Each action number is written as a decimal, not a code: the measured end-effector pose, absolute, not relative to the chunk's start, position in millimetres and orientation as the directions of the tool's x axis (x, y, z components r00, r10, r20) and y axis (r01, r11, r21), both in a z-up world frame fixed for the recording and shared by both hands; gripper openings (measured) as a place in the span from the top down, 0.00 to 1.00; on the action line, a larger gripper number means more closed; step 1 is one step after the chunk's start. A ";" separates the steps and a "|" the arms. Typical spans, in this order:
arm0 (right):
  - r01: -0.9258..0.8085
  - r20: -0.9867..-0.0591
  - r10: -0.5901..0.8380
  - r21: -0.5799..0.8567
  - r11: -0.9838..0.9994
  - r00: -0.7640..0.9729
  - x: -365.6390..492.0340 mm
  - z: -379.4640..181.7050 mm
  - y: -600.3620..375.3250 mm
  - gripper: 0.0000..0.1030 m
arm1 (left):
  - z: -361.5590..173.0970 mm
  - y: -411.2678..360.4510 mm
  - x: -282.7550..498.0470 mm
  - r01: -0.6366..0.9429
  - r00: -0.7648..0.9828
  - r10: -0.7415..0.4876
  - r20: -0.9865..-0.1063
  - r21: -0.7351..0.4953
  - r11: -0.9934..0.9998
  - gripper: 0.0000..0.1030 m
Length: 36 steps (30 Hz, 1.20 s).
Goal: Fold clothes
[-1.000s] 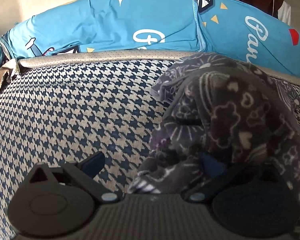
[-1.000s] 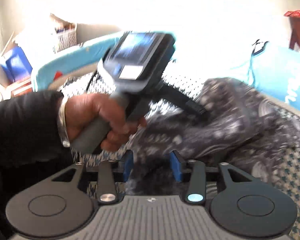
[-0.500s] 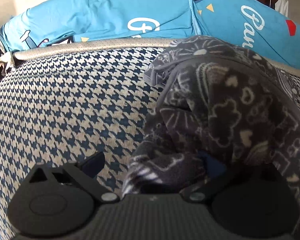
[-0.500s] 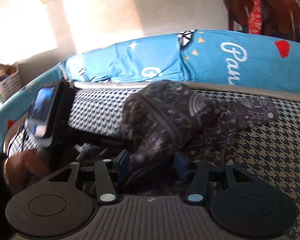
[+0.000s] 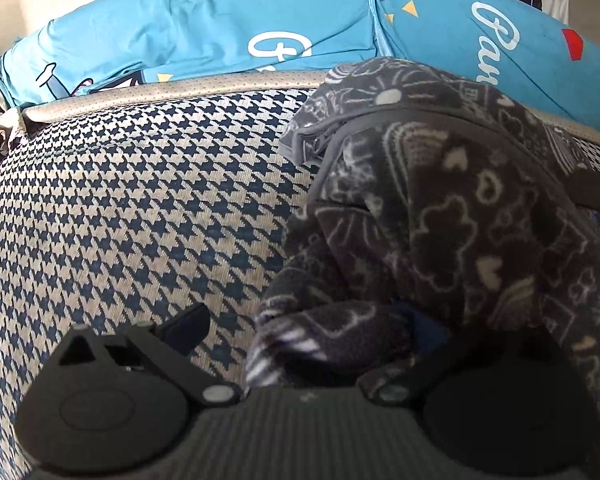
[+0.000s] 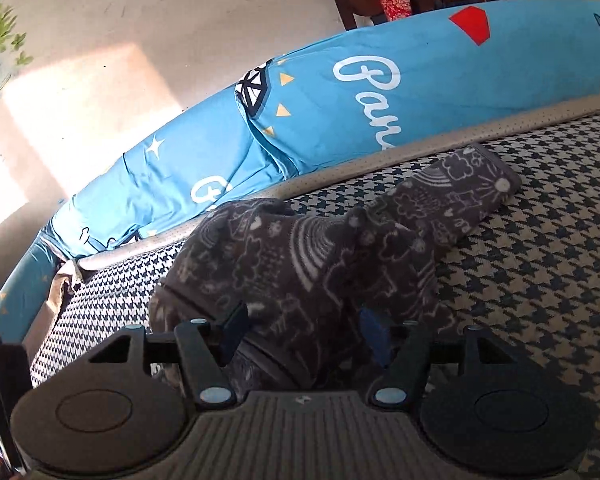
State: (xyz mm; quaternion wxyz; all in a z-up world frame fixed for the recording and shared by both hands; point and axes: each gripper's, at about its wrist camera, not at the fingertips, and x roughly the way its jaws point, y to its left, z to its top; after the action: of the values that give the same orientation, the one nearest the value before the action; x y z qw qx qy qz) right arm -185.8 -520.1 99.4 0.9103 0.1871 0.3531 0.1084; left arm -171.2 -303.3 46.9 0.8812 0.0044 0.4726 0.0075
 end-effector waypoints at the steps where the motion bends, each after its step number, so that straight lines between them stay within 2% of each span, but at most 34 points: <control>1: -0.062 -0.602 0.333 0.425 0.903 0.726 -182.4 98.2 -518.6 0.38 | 46.8 -303.5 -171.8 -0.008 0.553 0.017 -0.833 0.015 1.000 0.00; 4: -0.039 -0.607 0.328 0.439 0.898 0.723 -173.9 94.7 -515.3 0.31 | 46.4 -304.3 -173.7 -0.004 0.551 0.016 -0.834 0.017 1.000 0.00; 9: -0.017 -0.618 0.340 0.467 0.884 0.709 -162.5 83.7 -506.0 0.30 | 46.2 -305.3 -174.5 -0.003 0.549 0.010 -0.836 0.010 1.000 0.00; 11: -0.020 -0.625 0.349 0.471 0.882 0.699 -160.1 77.7 -499.9 0.38 | 46.2 -305.7 -174.7 -0.003 0.548 0.007 -0.837 0.006 1.000 0.00; 13: -0.015 -0.640 0.332 0.448 0.894 0.693 -159.7 73.6 -493.9 0.62 | 47.1 -305.5 -174.4 -0.012 0.549 0.008 -0.836 0.002 1.000 0.00; 14: -0.013 -0.647 0.323 0.436 0.900 0.690 -159.6 71.7 -490.9 0.67 | 47.8 -305.4 -174.3 -0.017 0.551 0.008 -0.834 -0.001 1.000 0.00; 15: -0.018 -0.647 0.310 0.416 0.909 0.696 -160.6 72.3 -488.8 0.78 | 48.6 -305.3 -174.3 -0.021 0.553 0.009 -0.833 -0.003 1.000 0.00; 16: -0.025 -0.642 0.299 0.399 0.917 0.706 -162.4 73.9 -487.4 0.83 | 50.1 -306.7 -174.6 -0.019 0.557 0.013 -0.830 0.002 1.000 0.00; 23: -0.042 -0.606 0.258 0.347 0.937 0.753 -178.6 92.2 -500.6 0.88 | 59.4 -316.0 -176.9 -0.011 0.575 0.019 -0.818 0.016 1.000 0.00; 28: -0.019 -0.596 0.214 0.316 0.949 0.774 -192.6 103.3 -517.5 0.88 | 66.3 -327.8 -183.1 0.024 0.578 -0.028 -0.816 -0.017 1.000 0.00; 32: 0.003 -0.632 0.174 0.268 0.963 0.755 -206.5 101.3 -532.1 0.88 | 64.2 -351.2 -192.4 0.071 0.559 -0.052 -0.828 -0.015 0.997 0.00; 36: 0.013 -0.679 0.140 0.216 0.976 0.721 -219.4 90.6 -541.9 0.88 | 65.3 -380.6 -205.2 0.122 0.581 -0.011 -0.814 0.074 0.990 0.00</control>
State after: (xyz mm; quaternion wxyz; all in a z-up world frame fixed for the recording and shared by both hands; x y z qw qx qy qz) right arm -219.4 -541.9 90.6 0.9218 0.1033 0.3719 0.0345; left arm -205.2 -380.6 65.3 0.8870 0.0608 0.4563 -0.0375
